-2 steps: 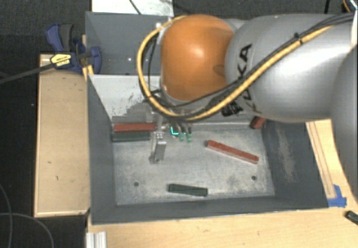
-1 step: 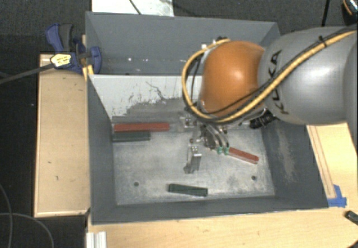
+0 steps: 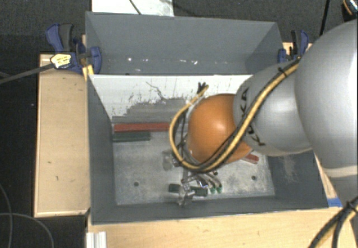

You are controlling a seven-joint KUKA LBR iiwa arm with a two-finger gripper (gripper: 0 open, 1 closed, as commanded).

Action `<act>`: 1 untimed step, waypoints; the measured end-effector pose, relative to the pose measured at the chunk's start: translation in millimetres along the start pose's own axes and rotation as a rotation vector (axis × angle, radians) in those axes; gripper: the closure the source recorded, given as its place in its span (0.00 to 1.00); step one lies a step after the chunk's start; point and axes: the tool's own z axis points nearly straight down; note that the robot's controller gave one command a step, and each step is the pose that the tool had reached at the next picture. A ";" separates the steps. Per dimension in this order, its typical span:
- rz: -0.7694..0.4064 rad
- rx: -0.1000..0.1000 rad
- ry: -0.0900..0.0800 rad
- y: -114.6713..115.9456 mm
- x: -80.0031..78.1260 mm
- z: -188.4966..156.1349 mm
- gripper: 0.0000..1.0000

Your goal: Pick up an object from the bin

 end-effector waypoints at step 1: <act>0.083 0.001 -0.003 -42.8 1.2 9.4 0.00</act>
Offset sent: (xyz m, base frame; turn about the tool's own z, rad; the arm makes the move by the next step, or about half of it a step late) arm 0.0079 -0.0406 -0.0108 0.0740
